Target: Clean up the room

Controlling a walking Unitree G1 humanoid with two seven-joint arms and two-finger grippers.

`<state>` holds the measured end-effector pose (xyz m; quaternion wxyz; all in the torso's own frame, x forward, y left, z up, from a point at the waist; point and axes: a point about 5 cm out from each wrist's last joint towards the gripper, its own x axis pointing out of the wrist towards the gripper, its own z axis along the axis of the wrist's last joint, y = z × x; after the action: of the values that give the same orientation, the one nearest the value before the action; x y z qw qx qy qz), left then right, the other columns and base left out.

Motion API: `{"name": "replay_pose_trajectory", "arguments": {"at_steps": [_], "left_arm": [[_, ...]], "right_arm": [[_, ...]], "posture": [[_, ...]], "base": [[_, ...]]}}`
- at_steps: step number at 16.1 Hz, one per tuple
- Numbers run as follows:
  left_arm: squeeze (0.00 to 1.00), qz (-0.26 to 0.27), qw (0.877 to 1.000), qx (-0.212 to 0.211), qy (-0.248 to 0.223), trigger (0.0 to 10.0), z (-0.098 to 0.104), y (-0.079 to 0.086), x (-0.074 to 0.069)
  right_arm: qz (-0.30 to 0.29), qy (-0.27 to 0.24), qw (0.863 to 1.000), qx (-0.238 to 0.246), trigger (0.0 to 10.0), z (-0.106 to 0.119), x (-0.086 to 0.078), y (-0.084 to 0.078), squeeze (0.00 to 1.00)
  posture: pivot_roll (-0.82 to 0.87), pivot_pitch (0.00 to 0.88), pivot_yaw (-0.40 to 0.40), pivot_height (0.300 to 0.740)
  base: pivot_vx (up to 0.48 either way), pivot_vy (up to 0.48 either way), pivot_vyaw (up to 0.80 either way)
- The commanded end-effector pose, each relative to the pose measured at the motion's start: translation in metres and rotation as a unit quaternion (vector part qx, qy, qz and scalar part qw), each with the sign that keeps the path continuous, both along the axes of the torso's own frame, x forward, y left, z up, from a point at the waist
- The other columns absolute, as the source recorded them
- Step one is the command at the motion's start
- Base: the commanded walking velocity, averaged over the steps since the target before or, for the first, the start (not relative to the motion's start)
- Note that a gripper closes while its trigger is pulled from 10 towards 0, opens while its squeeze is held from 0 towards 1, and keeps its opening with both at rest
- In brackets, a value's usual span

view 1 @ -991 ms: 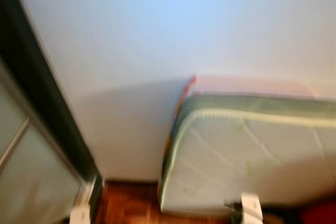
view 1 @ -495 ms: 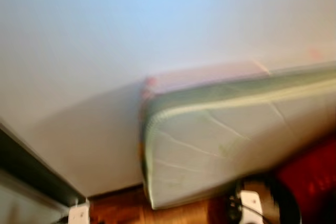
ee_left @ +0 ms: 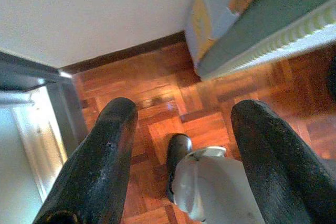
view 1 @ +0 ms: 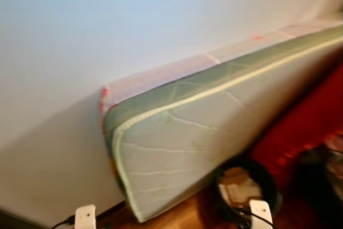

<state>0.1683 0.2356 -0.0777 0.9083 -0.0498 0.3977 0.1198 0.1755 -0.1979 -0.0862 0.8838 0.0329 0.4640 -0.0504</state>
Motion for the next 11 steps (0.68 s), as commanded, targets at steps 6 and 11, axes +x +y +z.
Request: {"name": "replay_pose_trajectory", "arguments": {"at_steps": [6,11], "left_arm": [[0.0,-0.072,0.996,0.026,0.039,10.0,0.0052,-0.0041,0.0199],[0.0,-0.057,0.997,0.022,0.038,10.0,0.0039,-0.0023,0.0161]], "right_arm": [[-0.076,-0.04,0.995,0.056,10.0,0.0286,0.0543,-0.0043,0.0],[-0.04,-0.039,0.998,0.041,10.0,0.0309,0.0571,-0.0066,0.0]], "posture": [[0.03,0.0,0.032,0.74],[0.02,0.0,0.006,0.74]], "base": [[0.0,0.0,0.0],[0.0,-0.358,0.0]]}}
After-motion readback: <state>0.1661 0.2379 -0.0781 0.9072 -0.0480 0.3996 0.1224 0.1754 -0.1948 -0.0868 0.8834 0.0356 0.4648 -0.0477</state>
